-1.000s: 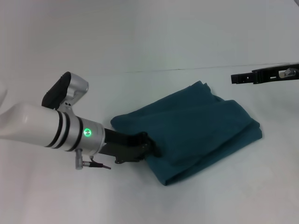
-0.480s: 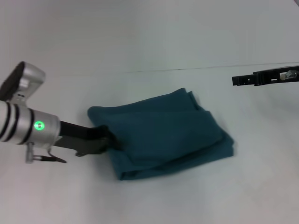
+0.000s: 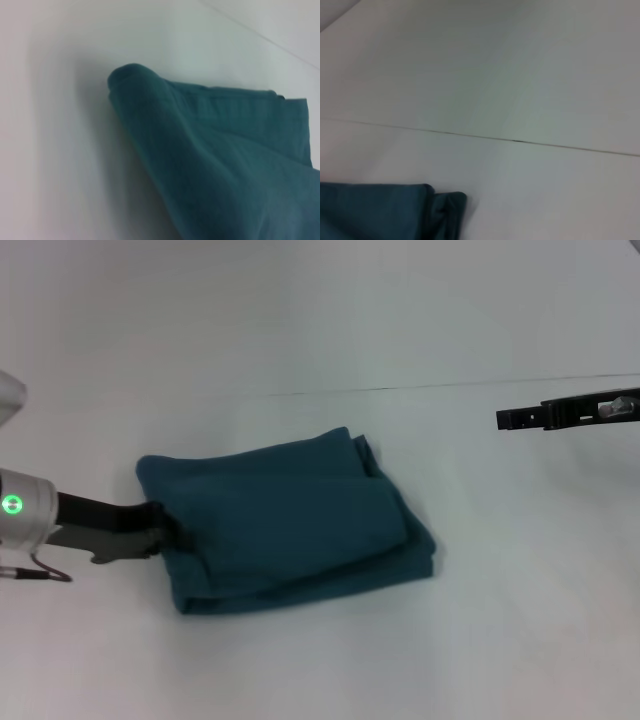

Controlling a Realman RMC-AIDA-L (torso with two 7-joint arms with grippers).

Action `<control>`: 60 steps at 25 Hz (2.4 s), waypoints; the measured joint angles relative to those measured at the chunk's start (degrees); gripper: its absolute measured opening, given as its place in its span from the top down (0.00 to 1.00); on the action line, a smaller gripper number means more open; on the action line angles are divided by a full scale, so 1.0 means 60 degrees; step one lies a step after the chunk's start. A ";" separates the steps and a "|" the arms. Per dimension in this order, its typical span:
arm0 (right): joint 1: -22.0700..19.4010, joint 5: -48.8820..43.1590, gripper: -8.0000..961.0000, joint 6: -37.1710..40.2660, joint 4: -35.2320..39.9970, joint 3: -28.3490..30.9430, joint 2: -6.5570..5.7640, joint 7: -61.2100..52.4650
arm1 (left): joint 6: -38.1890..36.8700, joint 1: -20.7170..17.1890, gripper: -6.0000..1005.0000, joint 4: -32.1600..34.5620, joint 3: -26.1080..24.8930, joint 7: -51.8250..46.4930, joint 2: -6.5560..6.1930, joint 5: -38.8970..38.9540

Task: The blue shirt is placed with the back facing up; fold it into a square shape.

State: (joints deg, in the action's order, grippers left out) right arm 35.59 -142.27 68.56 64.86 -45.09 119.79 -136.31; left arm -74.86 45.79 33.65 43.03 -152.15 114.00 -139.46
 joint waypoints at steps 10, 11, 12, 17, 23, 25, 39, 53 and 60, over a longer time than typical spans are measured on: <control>-0.0004 0.0011 0.19 -0.0111 -0.0209 0.0001 0.0001 0.0195 | 0.0407 0.0199 0.86 0.0290 -0.0200 0.0362 -0.0127 -0.0984; -0.0005 0.0011 0.19 -0.0112 -0.0235 0.0001 0.0001 0.0199 | 0.0407 0.0199 0.86 0.0290 -0.0200 0.0362 -0.0127 -0.0984; -0.0009 0.0010 0.19 -0.0113 -0.0244 0.0001 0.0001 0.0199 | 0.0440 0.0218 0.86 0.0316 -0.0200 0.0358 -0.0140 -0.1124; -0.0046 0.0012 0.19 -0.0117 -0.0265 0.0001 0.0001 0.0218 | 0.0242 0.0104 0.87 0.0653 -0.0241 0.0307 -0.0153 -0.1302; -0.0107 0.0011 0.19 -0.0119 -0.0278 0.0002 0.0000 0.0344 | -0.0263 -0.0378 0.80 0.1450 -0.0430 0.0679 -0.0122 -0.1193; -0.0113 0.0011 0.19 -0.0119 -0.0278 0.0001 0.0001 0.0405 | -0.0513 -0.0604 0.77 0.1788 -0.0638 0.0871 -0.0089 -0.1062; -0.0757 0.1747 0.19 0.2482 0.0342 -0.0010 -0.0010 0.3664 | -0.5442 -0.2686 0.28 0.3797 -0.3103 0.6129 0.0248 0.1440; -0.1159 0.2671 0.15 0.5927 0.0376 -0.0015 0.0007 0.5529 | -0.6613 -0.4598 0.06 0.3732 -0.4565 0.9162 0.0829 0.1894; -0.1315 0.2715 0.04 0.6235 0.0233 -0.0236 0.0036 0.5703 | -0.6652 -0.4758 0.06 0.3668 -0.4534 0.9239 0.0934 0.1838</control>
State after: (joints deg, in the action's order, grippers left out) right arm 27.70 -125.98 105.97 66.25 -46.51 120.01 -102.09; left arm -114.77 17.24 55.65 15.83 -96.72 119.61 -128.43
